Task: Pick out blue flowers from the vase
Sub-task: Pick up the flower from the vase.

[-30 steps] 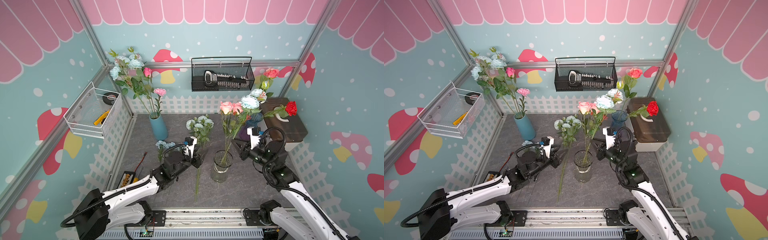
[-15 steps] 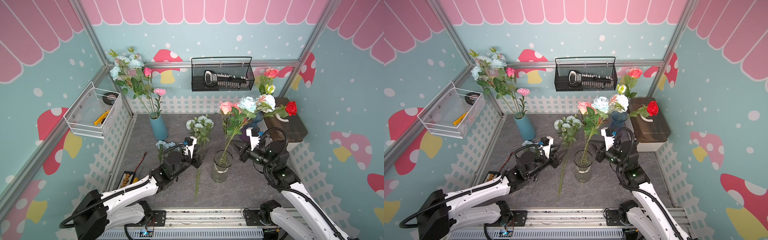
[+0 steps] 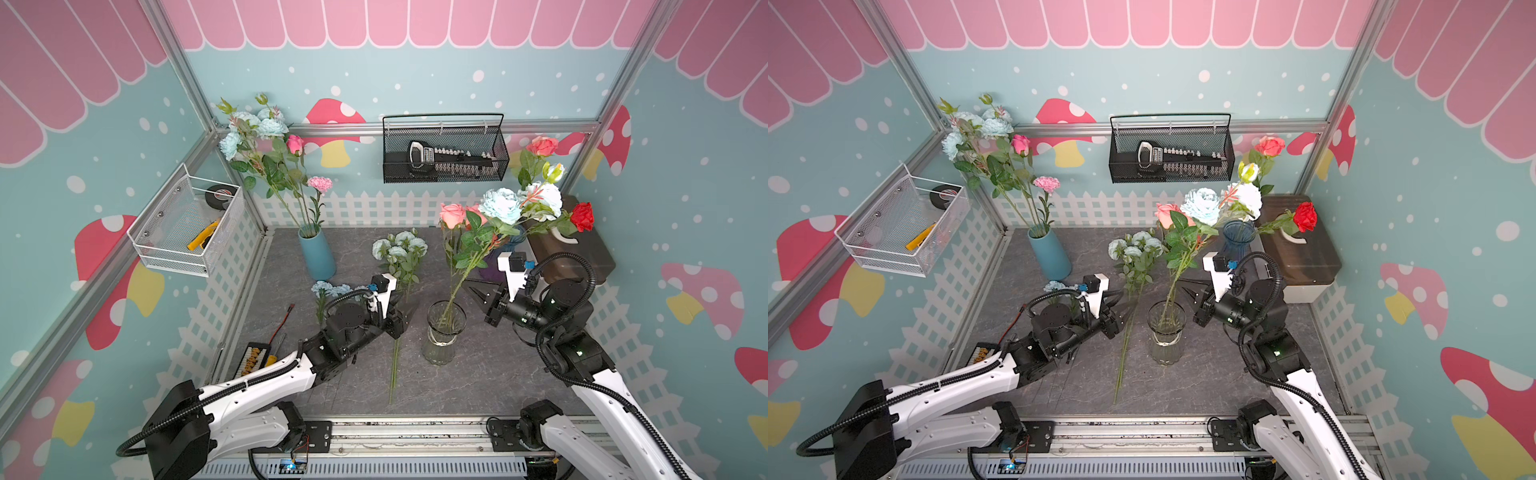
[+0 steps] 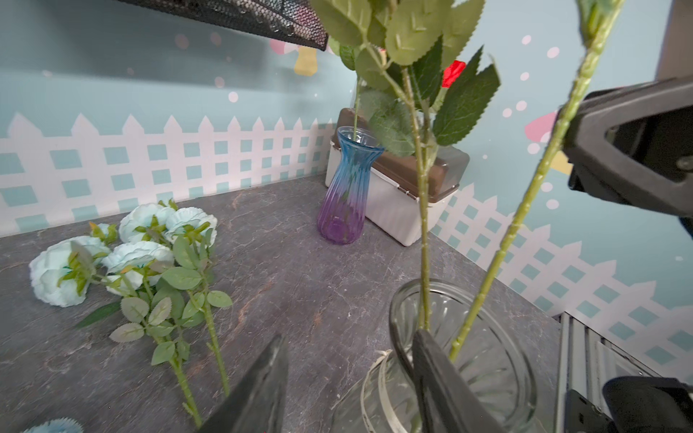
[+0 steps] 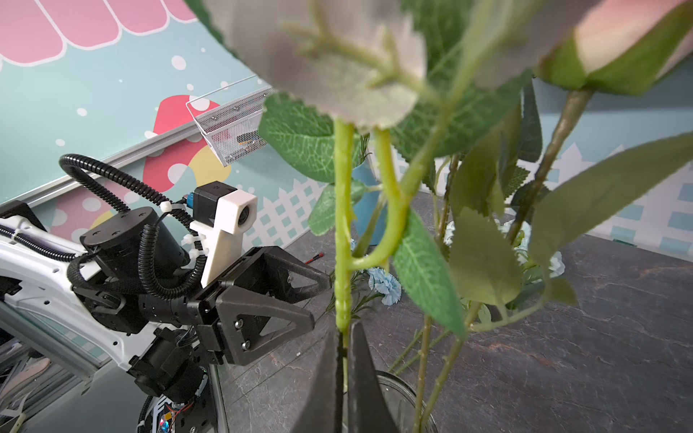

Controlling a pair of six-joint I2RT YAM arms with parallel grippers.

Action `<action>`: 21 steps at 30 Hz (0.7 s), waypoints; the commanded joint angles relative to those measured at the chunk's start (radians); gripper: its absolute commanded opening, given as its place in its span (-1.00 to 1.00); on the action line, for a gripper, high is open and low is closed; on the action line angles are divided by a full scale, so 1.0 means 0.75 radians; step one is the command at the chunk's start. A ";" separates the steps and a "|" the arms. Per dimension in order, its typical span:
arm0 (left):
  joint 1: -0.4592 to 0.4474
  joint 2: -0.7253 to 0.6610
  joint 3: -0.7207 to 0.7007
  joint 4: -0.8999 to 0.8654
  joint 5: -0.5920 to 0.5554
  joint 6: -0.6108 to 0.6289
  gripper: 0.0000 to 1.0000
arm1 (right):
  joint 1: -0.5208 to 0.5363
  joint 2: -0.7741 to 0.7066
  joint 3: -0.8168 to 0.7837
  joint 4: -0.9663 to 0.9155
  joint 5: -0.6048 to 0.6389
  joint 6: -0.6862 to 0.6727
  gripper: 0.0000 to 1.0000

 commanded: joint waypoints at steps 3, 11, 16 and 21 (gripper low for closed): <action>-0.027 -0.024 0.136 -0.027 0.110 0.003 0.09 | -0.002 0.027 0.115 -0.097 -0.031 -0.073 -1.00; -0.042 0.052 0.295 -0.172 0.208 0.035 0.12 | -0.001 0.074 0.224 -0.186 -0.074 -0.087 -1.00; -0.062 0.138 0.429 -0.274 0.275 0.074 0.13 | 0.000 0.083 0.266 -0.223 -0.100 -0.088 -1.00; -0.095 0.248 0.590 -0.429 0.299 0.139 0.16 | 0.002 0.082 0.276 -0.251 -0.123 -0.086 -1.00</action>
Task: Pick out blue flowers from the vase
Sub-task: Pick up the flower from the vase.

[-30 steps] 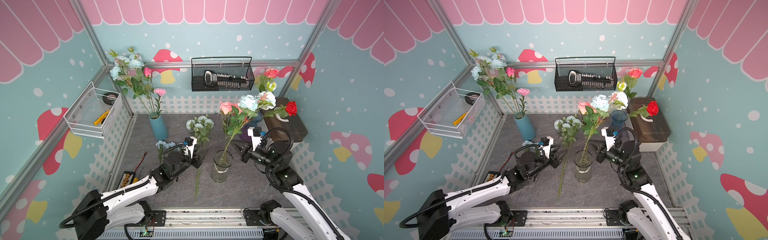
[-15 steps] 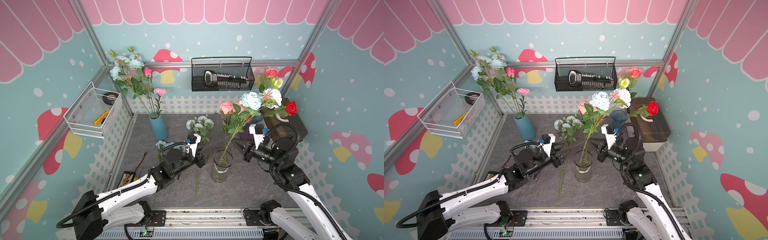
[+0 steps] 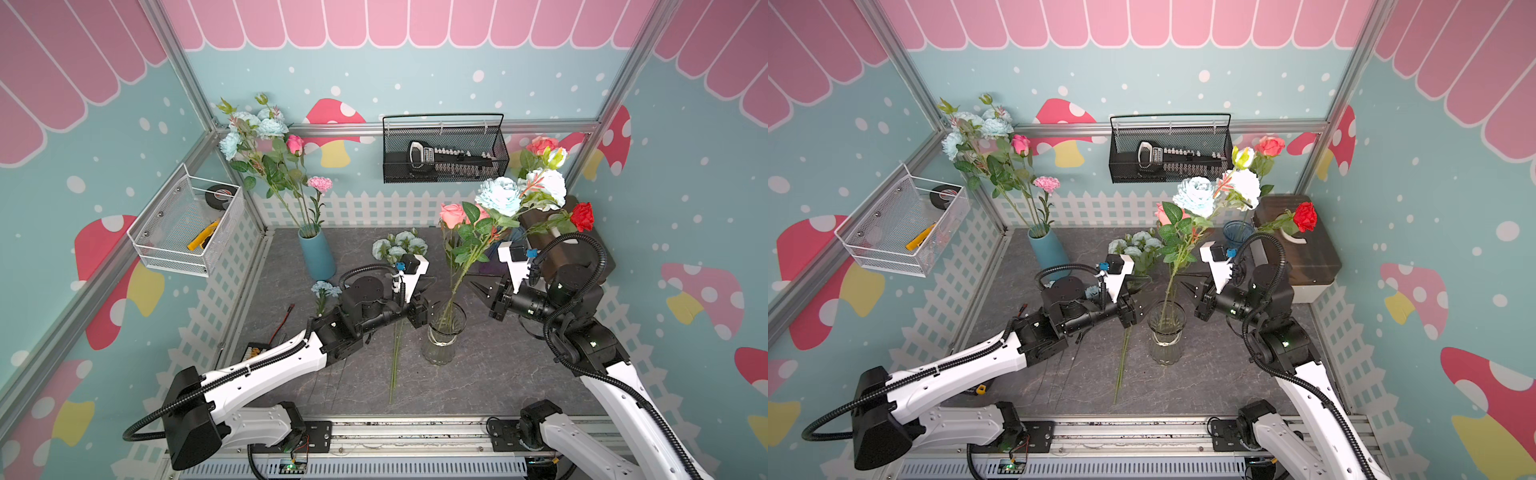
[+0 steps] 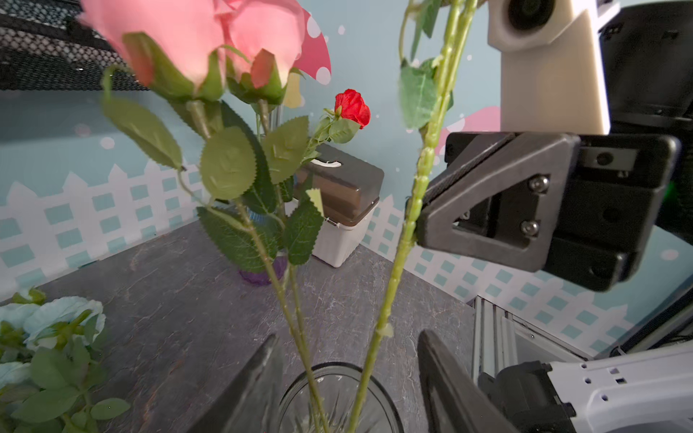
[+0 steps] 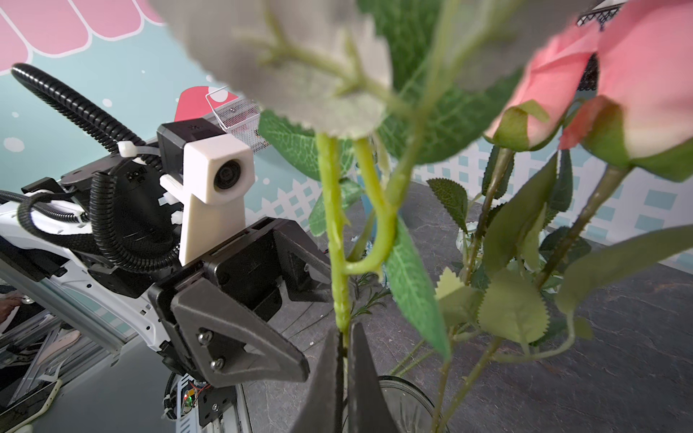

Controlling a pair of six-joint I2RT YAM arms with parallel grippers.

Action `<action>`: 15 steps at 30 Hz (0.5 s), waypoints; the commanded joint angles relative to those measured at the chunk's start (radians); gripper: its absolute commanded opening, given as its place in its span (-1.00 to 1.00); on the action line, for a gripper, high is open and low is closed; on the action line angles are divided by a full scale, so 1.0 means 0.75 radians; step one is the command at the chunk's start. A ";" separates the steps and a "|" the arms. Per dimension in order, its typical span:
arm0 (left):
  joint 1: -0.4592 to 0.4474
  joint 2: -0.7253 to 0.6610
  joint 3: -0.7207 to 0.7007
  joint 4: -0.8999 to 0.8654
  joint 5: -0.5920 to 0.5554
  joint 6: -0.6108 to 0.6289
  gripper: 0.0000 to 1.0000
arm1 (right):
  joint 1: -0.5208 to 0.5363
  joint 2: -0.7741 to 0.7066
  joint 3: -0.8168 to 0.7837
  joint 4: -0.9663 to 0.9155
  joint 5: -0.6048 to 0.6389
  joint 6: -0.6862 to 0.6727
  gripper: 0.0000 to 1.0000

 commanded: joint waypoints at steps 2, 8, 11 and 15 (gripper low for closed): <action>-0.031 0.068 0.105 -0.130 0.049 0.072 0.16 | 0.002 -0.012 0.030 -0.028 -0.049 -0.024 -1.00; -0.067 0.145 0.186 -0.184 0.030 0.099 0.06 | 0.004 -0.025 0.020 -0.037 -0.061 -0.020 -1.00; -0.083 0.158 0.196 -0.201 -0.010 0.117 -0.11 | 0.004 -0.032 0.014 -0.036 -0.074 -0.018 -1.00; -0.095 0.152 0.206 -0.202 -0.052 0.125 -0.16 | 0.003 -0.041 0.006 -0.060 -0.076 -0.035 -1.00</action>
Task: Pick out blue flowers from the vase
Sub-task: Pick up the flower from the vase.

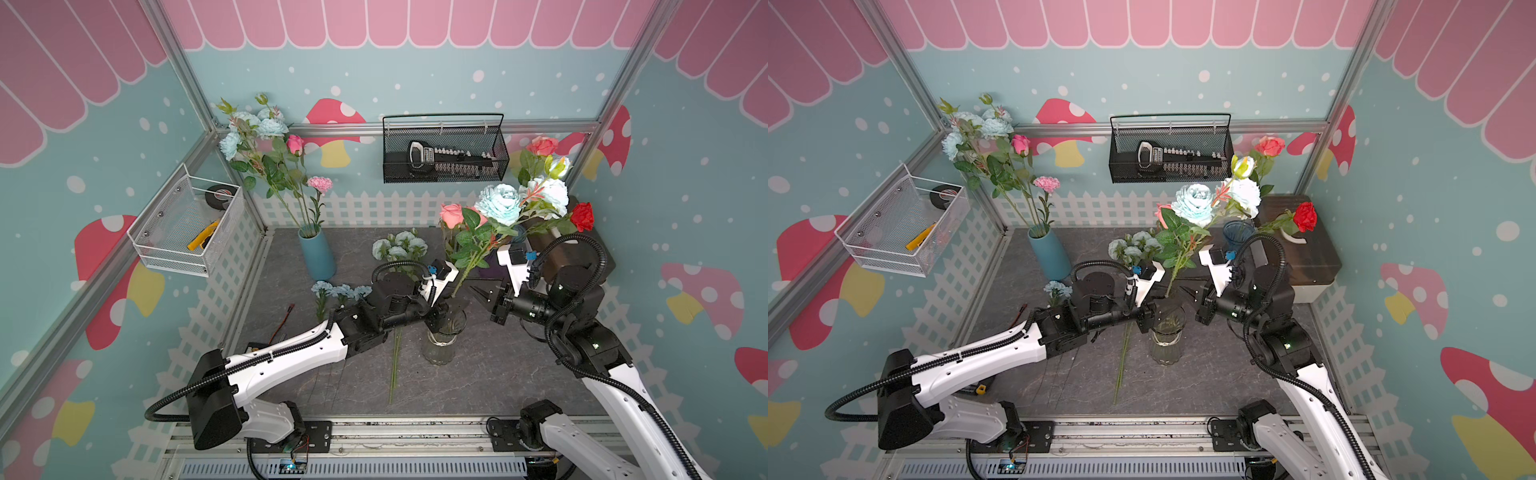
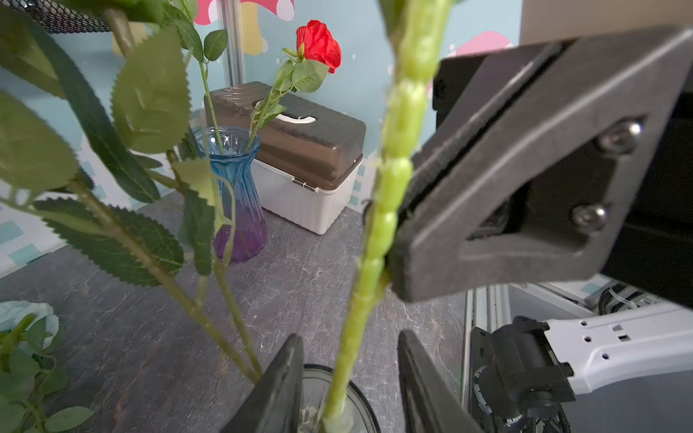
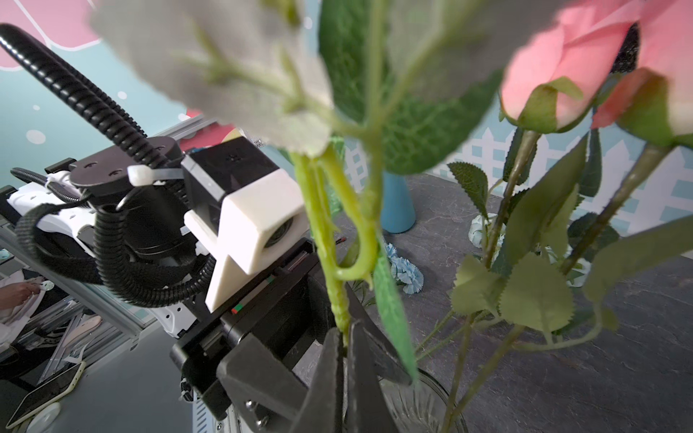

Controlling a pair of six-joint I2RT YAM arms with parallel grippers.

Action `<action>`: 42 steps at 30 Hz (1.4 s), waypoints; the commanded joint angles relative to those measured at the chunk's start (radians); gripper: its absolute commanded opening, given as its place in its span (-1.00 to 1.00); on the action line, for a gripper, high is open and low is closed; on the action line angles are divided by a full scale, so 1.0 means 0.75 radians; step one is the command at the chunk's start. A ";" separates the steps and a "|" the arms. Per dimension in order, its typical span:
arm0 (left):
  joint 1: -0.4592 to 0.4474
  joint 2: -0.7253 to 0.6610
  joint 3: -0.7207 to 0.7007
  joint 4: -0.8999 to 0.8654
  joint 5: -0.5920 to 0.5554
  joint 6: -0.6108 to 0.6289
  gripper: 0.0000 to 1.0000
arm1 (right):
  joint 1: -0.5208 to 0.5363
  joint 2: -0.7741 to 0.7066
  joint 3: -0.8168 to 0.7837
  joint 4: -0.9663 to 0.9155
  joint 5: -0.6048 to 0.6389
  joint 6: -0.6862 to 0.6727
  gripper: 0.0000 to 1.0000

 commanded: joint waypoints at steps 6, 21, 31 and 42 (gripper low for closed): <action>-0.012 -0.049 0.082 -0.072 -0.073 0.077 -0.11 | 0.003 -0.014 -0.009 -0.012 -0.038 -0.039 -1.00; -0.013 -0.058 0.133 -0.123 -0.064 0.108 -0.51 | 0.005 0.004 -0.003 -0.013 -0.042 -0.046 -1.00; -0.013 -0.050 0.131 -0.085 -0.023 0.084 -0.99 | 0.008 -0.027 -0.017 -0.006 -0.039 -0.036 -1.00; -0.013 -0.123 0.105 -0.045 -0.068 0.095 -1.00 | 0.007 -0.185 -0.115 0.000 0.089 -0.034 -0.15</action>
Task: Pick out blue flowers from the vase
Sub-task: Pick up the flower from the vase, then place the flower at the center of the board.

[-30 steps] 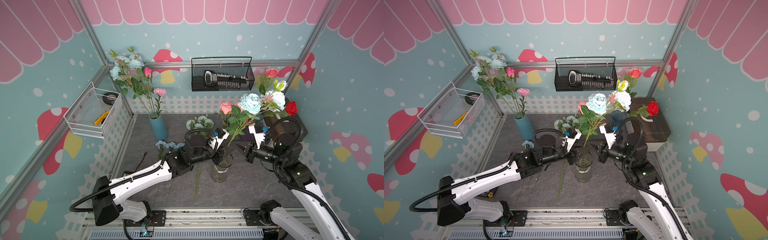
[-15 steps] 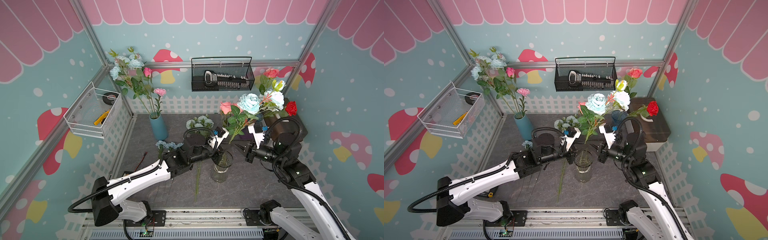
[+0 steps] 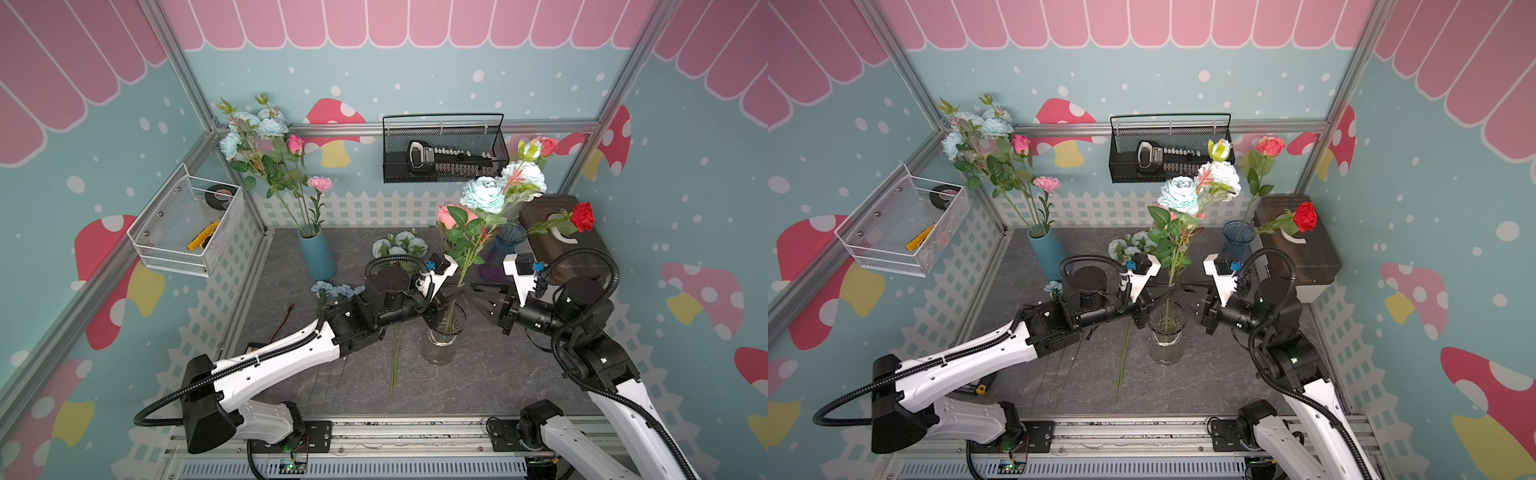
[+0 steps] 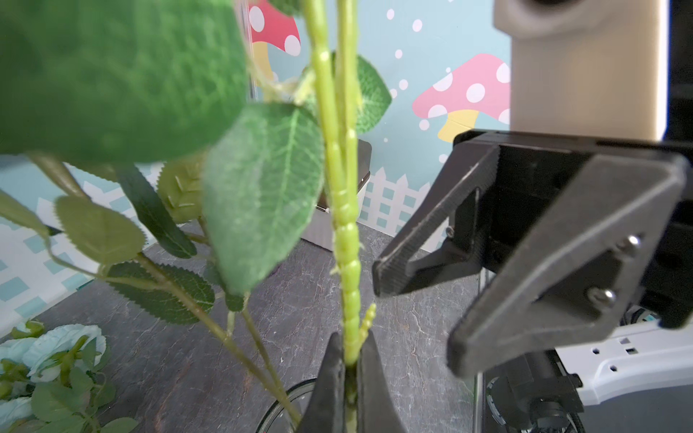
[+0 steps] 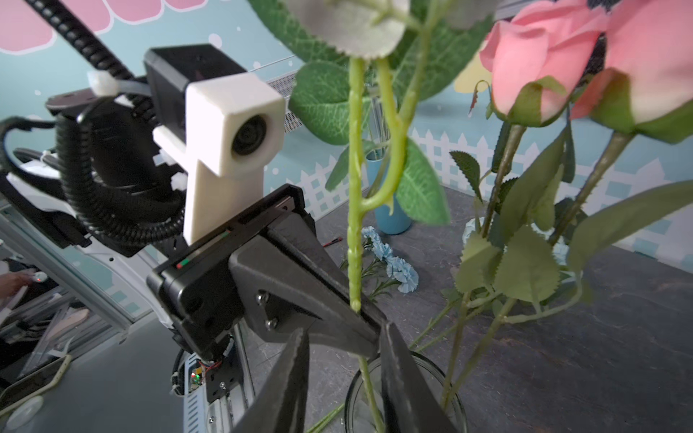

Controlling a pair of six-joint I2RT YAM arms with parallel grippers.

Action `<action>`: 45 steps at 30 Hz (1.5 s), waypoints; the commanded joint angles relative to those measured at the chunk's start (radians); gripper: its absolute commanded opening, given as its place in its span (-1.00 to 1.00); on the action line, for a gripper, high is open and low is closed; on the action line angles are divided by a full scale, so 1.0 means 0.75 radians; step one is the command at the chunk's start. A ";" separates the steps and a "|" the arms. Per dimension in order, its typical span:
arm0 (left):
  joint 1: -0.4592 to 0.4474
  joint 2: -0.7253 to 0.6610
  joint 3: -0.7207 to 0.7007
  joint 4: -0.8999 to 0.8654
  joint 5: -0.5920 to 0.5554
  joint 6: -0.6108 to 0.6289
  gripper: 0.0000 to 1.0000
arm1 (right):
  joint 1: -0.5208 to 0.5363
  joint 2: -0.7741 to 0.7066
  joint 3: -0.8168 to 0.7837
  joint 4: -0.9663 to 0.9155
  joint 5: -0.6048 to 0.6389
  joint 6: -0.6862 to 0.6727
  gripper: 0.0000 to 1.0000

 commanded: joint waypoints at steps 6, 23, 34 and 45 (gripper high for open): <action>-0.002 -0.094 0.049 0.019 -0.018 0.036 -1.00 | 0.007 -0.129 -0.148 0.072 0.132 0.034 0.20; 0.000 -0.149 0.581 -0.406 -0.034 0.137 -1.00 | 0.007 -0.433 -0.406 0.159 0.427 0.106 0.35; 0.014 -0.168 0.837 -0.829 -0.381 0.083 -1.00 | 0.007 -0.569 -0.669 0.149 0.877 0.168 0.46; 0.060 -0.308 0.729 -1.130 -0.835 -0.064 -1.00 | 0.007 -0.650 -0.915 0.228 1.075 0.132 0.40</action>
